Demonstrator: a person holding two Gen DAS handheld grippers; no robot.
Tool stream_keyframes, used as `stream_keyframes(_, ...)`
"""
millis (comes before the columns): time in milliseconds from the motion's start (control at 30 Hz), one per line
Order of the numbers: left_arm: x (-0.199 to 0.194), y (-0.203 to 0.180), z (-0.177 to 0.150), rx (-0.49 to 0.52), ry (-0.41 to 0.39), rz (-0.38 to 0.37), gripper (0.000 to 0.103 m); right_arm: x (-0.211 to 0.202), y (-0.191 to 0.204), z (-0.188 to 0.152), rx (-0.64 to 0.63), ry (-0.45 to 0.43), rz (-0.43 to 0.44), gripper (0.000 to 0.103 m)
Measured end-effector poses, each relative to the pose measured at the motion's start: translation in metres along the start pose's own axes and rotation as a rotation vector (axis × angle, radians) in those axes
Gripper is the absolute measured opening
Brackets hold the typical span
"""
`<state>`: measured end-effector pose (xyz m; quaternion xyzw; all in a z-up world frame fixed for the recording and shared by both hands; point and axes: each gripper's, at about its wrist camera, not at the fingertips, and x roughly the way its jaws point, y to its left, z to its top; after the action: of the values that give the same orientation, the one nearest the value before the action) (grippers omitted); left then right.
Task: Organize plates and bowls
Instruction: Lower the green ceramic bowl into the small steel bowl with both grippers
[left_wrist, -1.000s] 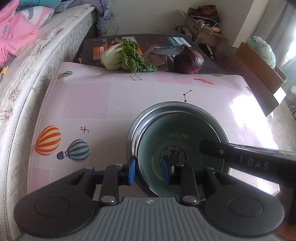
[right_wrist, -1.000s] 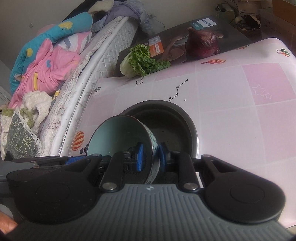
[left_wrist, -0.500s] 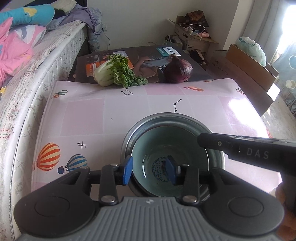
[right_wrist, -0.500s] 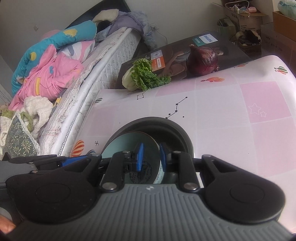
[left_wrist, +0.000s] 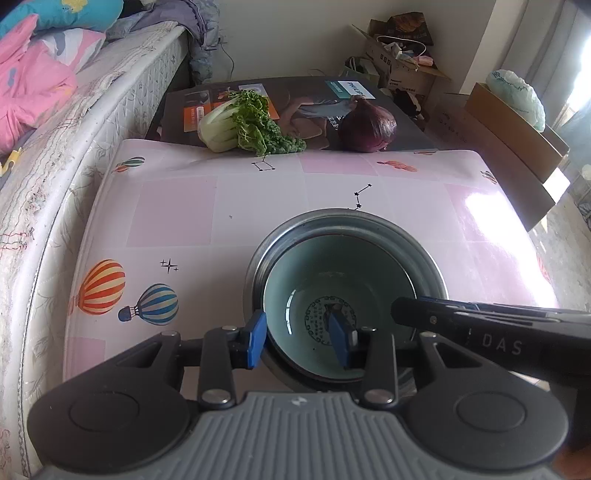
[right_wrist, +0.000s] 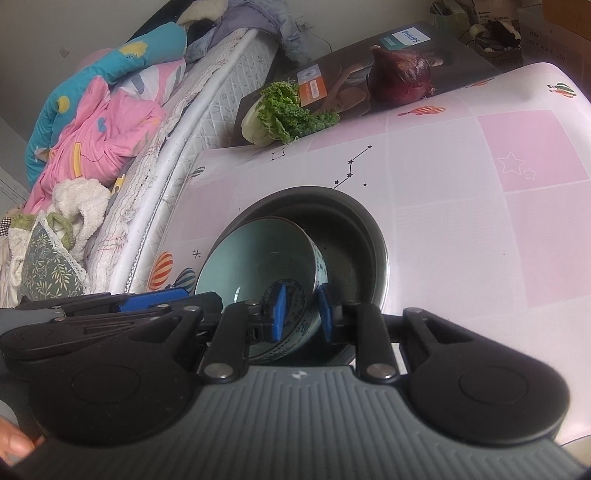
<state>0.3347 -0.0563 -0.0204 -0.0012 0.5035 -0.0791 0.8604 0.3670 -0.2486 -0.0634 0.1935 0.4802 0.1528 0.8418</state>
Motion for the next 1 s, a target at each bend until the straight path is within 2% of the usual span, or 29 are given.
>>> stream_keyframes(100, 0.003, 0.002, 0.001, -0.004, 0.010, -0.005, 0.038, 0.006, -0.003, -0.003, 0.000, 0.018, -0.006, 0.017)
stream_keyframes(500, 0.014, -0.001, 0.001, -0.019, 0.025, -0.024, 0.037, 0.005, -0.013, 0.004, 0.038, -0.042, -0.031, 0.009)
stream_keyframes(1000, 0.019, -0.004, 0.006, -0.037, -0.007, -0.032, 0.041, 0.006, -0.022, 0.010, 0.085, -0.063, -0.010, 0.008)
